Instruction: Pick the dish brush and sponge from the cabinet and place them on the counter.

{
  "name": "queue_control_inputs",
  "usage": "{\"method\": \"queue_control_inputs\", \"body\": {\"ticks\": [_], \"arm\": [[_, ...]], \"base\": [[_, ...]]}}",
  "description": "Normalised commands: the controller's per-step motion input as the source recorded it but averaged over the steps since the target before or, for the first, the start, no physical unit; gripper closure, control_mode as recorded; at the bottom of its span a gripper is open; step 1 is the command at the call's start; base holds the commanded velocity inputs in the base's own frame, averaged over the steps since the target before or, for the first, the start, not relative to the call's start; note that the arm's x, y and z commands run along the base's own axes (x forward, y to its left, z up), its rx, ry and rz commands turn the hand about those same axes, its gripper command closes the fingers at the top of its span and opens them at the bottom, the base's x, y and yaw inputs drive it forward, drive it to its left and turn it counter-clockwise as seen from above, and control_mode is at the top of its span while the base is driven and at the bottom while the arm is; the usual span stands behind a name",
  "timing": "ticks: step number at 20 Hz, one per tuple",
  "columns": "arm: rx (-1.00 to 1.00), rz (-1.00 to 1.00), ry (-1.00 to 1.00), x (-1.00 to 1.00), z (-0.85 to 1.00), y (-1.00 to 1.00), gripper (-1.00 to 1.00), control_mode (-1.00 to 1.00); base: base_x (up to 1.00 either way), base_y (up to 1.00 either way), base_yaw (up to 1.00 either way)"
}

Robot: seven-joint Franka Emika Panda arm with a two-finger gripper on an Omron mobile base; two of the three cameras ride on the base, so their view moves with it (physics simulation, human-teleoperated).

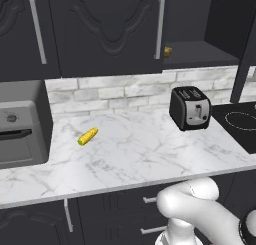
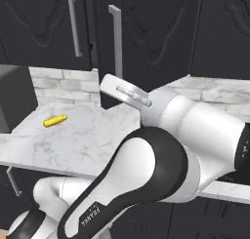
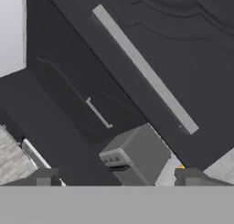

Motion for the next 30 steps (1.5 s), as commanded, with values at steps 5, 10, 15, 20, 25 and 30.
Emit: {"method": "queue_control_inputs", "body": {"ticks": [5, 10, 15, 20, 25, 30], "arm": [[-0.03, 0.0, -0.13, -0.31, 0.0, 0.68, -1.0, -1.0], [-0.1, -0.02, -0.13, -0.18, 0.0, 0.74, -1.0, -1.0], [-0.14, -0.1, -0.11, -0.36, 0.0, 0.49, -1.0, -1.0], [-0.17, -0.15, -0.01, -0.28, 0.0, 0.45, -1.0, -1.0], [-0.22, -0.17, -0.02, -0.08, 0.0, 0.53, -1.0, -1.0], [-0.21, -0.19, 0.0, -0.04, 0.0, 0.42, -1.0, -1.0]], "base": [[0.0, 0.0, 0.0], [0.0, 0.0, 0.0], [0.0, 0.0, 0.0], [0.0, 0.0, 0.0], [0.0, 0.0, 0.0], [0.0, 0.0, 0.0]]}}
